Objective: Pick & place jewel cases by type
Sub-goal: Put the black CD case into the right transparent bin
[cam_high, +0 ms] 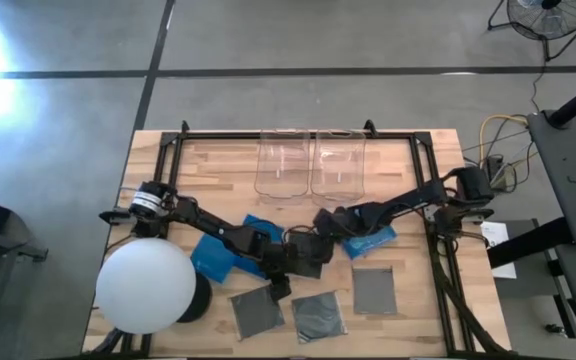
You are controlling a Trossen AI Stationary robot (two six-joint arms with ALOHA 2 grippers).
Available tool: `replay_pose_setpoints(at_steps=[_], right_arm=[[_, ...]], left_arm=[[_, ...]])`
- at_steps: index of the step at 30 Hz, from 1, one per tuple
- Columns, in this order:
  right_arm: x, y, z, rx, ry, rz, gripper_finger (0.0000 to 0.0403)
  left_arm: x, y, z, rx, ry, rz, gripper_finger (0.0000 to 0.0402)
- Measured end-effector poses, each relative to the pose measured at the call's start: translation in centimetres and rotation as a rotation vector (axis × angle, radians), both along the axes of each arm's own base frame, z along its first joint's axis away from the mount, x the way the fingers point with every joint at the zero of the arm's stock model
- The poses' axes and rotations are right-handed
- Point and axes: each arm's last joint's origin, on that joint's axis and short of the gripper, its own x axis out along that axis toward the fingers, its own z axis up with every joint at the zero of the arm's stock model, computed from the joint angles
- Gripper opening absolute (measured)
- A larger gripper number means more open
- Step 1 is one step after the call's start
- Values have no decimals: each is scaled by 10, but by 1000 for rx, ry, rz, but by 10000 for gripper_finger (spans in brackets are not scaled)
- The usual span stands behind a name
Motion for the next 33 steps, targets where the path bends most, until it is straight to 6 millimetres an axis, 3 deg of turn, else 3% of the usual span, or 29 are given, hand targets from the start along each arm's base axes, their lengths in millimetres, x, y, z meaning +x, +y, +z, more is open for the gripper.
replay_pose_setpoints(at_steps=[6,15,33], right_arm=[[1,0,-7,176,36,28,226],[-2,9,24,409,17,162,226],[4,15,82,576,-271,154,226]], left_arm=[[2,2,0,28,-21,29,114],[2,3,0,49,-18,40,114],[-9,5,-14,47,-11,20,114]])
